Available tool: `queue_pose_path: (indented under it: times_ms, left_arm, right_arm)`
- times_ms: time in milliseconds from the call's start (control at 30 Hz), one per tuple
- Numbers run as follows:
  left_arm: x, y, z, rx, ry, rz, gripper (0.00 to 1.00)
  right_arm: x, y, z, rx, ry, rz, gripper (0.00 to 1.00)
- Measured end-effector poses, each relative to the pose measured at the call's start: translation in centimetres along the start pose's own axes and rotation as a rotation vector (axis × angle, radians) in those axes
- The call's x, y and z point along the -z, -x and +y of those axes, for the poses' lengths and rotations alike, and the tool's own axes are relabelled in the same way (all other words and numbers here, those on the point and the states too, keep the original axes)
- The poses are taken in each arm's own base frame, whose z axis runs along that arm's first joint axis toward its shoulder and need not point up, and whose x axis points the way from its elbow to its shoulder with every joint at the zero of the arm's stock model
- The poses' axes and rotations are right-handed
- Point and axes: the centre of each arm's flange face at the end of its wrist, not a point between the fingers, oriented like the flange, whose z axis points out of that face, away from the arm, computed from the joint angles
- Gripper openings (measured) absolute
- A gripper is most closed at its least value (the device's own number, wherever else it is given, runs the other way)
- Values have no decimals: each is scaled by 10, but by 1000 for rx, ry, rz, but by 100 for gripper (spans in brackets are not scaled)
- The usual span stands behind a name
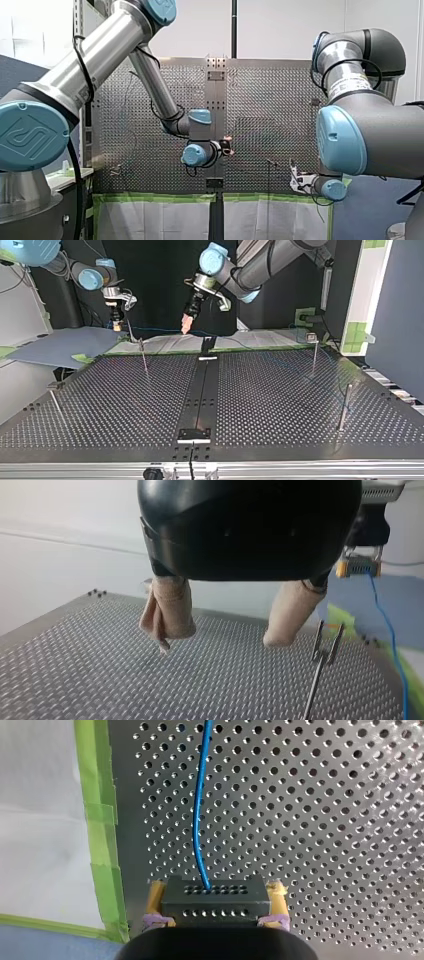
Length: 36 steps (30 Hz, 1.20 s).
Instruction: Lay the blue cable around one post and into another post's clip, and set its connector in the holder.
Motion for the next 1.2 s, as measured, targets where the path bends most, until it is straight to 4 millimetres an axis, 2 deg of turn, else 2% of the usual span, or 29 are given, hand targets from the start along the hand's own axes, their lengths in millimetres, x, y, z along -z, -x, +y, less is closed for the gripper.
queue_pose_path:
  times_ms: [267, 367, 667, 867, 1200]
  left_arm:
    - [-5, -35, -36, 28, -44, 43, 100]
    - [-11, -46, -42, 46, -48, 49, 100]
    - [-42, -78, -30, 41, -14, 56, 100]
    - [-40, -102, -36, 38, -18, 62, 100]
    - [-41, -100, -62, 70, -54, 17, 100]
  right_arm:
    - [-2, -14, 6, 13, 5, 12, 0]
    - [-2, -18, 8, 12, 10, 11, 0]
    - [-3, -20, 16, 0, 17, 17, 0]
    - [-1, -19, 18, -6, 17, 10, 0]
    - [1, -17, 13, -9, 2, -5, 0]
